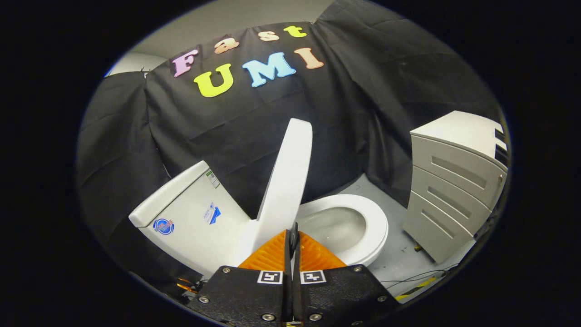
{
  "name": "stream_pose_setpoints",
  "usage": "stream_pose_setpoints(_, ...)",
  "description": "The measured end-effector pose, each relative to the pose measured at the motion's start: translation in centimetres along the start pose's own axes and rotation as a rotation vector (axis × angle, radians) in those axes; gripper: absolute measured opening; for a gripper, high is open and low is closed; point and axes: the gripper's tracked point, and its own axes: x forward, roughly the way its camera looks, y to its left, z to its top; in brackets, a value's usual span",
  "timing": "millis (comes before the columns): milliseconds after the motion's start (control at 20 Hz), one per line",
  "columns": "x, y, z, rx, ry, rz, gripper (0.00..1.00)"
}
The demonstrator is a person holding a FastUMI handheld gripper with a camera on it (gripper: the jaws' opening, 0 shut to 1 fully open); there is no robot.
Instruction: Open the toilet lid.
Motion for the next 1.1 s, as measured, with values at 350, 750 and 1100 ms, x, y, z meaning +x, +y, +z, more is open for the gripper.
stream_pose_setpoints(350,-0.4,1.8,0.5,-0.164,-0.020,-0.030,0.00)
stream_pose_setpoints(750,-0.9,3.6,0.7,-0.378,-0.063,-0.078,0.00)
stream_pose_setpoints(1100,-1.0,5.4,0.9,-0.405,-0.081,-0.082,0.00)
